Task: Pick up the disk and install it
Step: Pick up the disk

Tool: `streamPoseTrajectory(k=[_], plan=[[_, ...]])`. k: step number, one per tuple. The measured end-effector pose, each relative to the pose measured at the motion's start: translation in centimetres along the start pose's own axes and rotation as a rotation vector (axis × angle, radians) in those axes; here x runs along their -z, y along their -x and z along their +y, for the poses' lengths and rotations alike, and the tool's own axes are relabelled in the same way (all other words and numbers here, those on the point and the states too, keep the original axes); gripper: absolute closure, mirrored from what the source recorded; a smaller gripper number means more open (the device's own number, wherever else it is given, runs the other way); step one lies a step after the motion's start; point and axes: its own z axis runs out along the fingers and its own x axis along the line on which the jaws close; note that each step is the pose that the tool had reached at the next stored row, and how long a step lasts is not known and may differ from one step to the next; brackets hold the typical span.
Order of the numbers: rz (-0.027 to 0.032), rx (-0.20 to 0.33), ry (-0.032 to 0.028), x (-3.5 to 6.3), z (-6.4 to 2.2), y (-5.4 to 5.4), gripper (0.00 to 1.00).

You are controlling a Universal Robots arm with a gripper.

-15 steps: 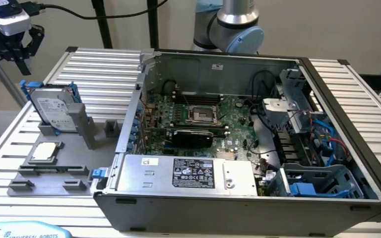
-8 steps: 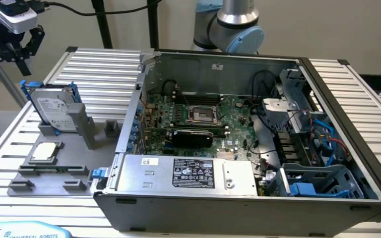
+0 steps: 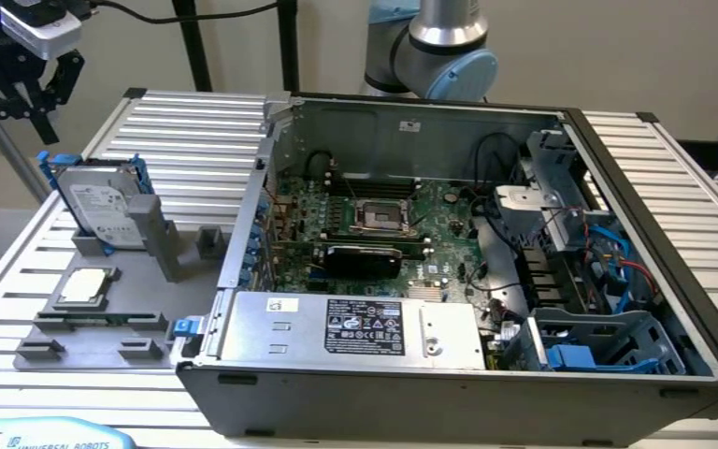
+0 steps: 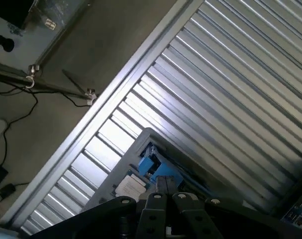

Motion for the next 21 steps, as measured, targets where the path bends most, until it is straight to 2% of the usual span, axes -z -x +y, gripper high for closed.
streamPoseTrajectory(k=[21], plan=[[0.0169,0.382,-0.0055,-0.41,-0.02,0.0,0.89]])
